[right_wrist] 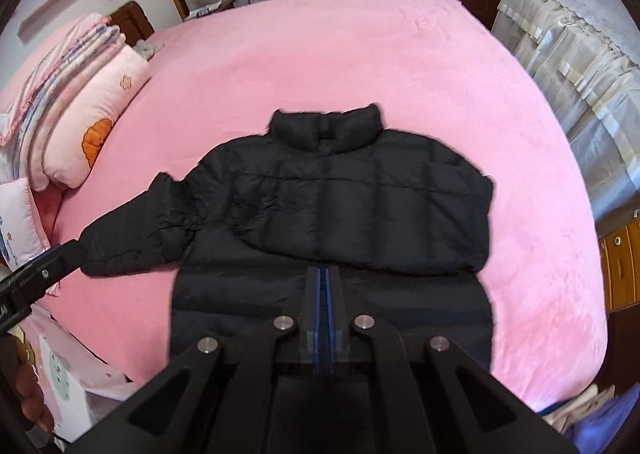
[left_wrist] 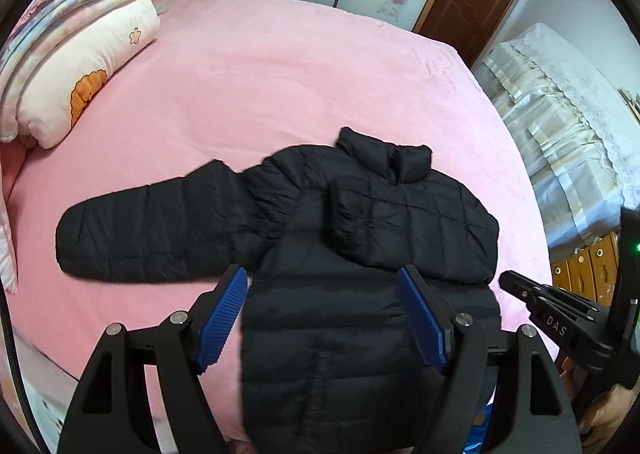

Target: Fold large clothes

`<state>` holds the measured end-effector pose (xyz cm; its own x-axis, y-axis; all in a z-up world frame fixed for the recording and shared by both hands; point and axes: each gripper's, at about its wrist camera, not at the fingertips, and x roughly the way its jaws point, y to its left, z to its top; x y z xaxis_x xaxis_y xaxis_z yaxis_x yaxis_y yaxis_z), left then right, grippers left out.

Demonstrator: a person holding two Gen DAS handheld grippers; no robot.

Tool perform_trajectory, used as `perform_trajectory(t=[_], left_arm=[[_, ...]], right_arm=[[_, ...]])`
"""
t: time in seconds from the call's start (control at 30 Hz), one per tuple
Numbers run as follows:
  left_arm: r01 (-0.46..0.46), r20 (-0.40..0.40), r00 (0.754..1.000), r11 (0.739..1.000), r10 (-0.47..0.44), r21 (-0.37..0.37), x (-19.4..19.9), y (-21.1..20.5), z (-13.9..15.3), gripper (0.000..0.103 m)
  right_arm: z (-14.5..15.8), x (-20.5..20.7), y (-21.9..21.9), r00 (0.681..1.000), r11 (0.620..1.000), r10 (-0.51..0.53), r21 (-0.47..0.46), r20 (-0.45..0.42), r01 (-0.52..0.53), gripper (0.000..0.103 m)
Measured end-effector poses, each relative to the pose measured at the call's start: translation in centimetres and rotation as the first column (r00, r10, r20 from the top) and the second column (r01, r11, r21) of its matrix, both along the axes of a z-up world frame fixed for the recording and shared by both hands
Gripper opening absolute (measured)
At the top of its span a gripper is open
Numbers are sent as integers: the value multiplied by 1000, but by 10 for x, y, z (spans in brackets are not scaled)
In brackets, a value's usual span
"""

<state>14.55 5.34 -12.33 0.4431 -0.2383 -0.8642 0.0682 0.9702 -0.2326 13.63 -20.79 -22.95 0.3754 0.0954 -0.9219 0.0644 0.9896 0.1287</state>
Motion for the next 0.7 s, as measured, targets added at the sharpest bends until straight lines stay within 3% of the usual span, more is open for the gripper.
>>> perform_trajectory(t=[0.13,0.23,0.43,0.53,0.7], left_arm=[[-6,-24,1000,999,5,-42,10,46,-14,76],[-39,-65,997,998,35,-54,15,81,-31,76],[-179,-155,974,980,164,-91,23,159,-76,76],[-303,-211,938,947,276,-107,31,207,-106,76],[-513,-275,840,850,469,-120,42,282,-157,76]], right_arm=[[-3,14,49,999,998,-13,68,-36,15,3],[-7,25,90,999,998,14,63,-42,-12,3],[-18,48,171,988,988,146,65,-49,-143,16],[-25,60,202,980,980,194,46,-39,-192,16],[-43,86,249,965,964,261,50,-33,-259,16]])
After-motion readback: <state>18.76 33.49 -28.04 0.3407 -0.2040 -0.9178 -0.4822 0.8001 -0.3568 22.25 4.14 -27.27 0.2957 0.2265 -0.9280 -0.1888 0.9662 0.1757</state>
